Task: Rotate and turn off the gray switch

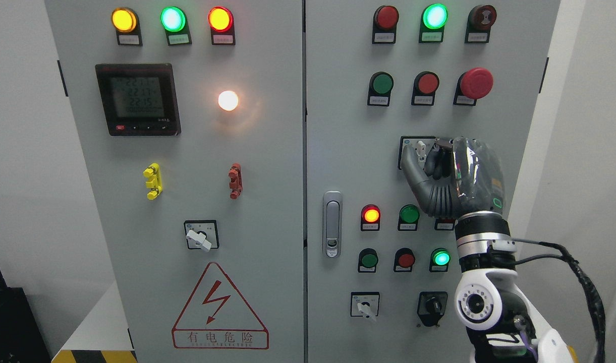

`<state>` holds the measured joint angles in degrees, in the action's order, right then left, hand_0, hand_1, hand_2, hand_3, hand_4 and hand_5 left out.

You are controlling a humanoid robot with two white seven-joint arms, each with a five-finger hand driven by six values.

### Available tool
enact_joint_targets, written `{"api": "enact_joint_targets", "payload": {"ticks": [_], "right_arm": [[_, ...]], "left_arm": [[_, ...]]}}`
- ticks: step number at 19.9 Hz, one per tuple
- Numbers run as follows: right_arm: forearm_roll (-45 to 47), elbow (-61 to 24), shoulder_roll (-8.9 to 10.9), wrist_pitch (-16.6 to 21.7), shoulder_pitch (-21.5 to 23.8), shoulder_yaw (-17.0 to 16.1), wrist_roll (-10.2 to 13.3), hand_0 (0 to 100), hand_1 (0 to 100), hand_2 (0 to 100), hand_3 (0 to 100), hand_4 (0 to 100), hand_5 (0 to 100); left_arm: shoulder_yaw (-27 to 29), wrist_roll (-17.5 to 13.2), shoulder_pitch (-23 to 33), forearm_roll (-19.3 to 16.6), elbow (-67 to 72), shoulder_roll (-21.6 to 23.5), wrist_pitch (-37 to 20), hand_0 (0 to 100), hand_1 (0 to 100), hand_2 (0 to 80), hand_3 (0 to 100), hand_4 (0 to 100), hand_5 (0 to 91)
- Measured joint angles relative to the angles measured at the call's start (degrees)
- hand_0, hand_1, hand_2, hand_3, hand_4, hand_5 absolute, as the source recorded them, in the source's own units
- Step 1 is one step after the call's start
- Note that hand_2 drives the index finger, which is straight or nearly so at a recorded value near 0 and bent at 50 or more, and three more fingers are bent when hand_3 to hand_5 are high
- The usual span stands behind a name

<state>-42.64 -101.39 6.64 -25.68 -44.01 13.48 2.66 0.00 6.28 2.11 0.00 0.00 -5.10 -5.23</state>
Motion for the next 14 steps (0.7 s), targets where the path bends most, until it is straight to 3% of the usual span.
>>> {"api": "enact_joint_targets", "payload": {"ticks": [14], "right_arm": [[-0.3, -0.9, 1.00, 0.4, 0.3, -0.9, 0.3, 49, 33, 72, 95, 87, 100]], "left_arm": [[0.0, 0.1, 0.0, 0.0, 0.0, 0.0, 0.0, 12, 39, 0.0, 0, 0, 0.0]]}}
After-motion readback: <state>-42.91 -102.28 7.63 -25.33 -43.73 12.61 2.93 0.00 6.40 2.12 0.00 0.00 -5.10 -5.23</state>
